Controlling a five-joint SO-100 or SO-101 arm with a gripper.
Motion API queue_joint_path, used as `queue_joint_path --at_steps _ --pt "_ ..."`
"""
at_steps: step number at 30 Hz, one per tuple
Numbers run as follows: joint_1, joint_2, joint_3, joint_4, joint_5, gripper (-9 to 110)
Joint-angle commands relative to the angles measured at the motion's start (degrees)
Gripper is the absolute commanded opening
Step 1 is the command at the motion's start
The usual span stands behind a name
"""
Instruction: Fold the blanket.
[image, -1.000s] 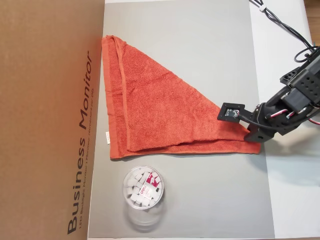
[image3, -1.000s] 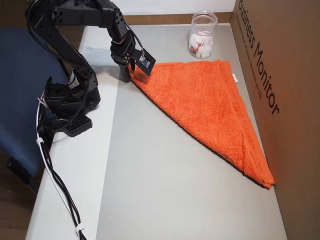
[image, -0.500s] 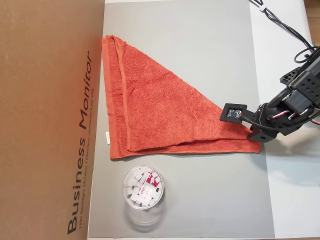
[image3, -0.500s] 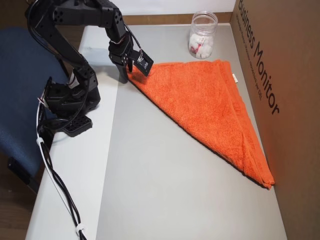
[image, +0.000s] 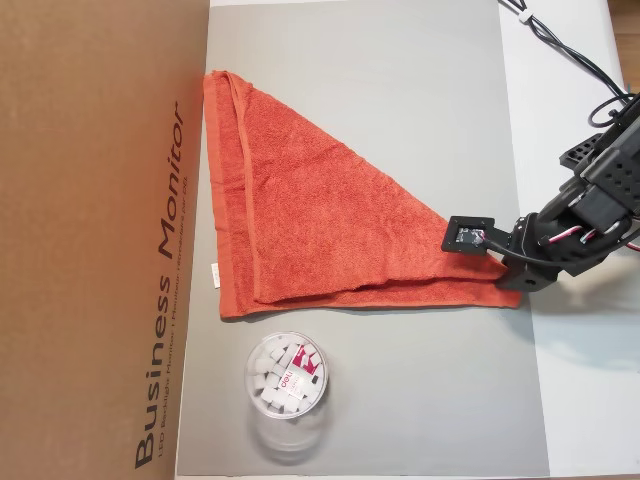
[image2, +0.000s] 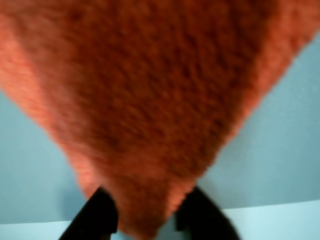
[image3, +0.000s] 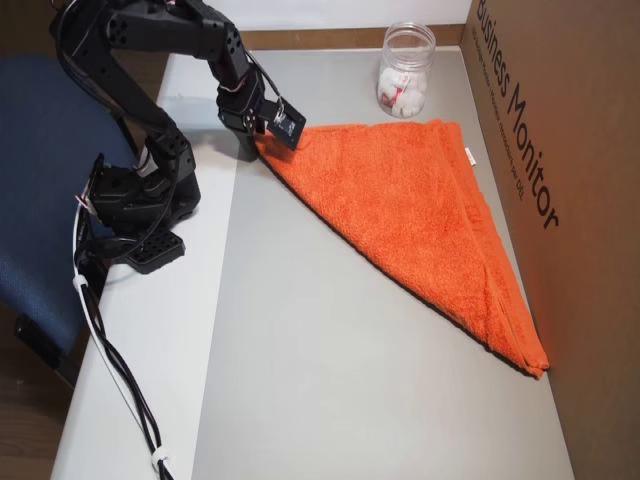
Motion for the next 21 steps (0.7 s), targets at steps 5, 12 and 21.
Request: queue_joint_path --at_steps 5,12,21 --pt "-0.18 0.26 0.18 -0.35 0.26 0" --pt "-0.18 0.97 -1.58 1.93 -0.35 0" --pt "0.62 1.14 -10.28 12.74 0.35 0"
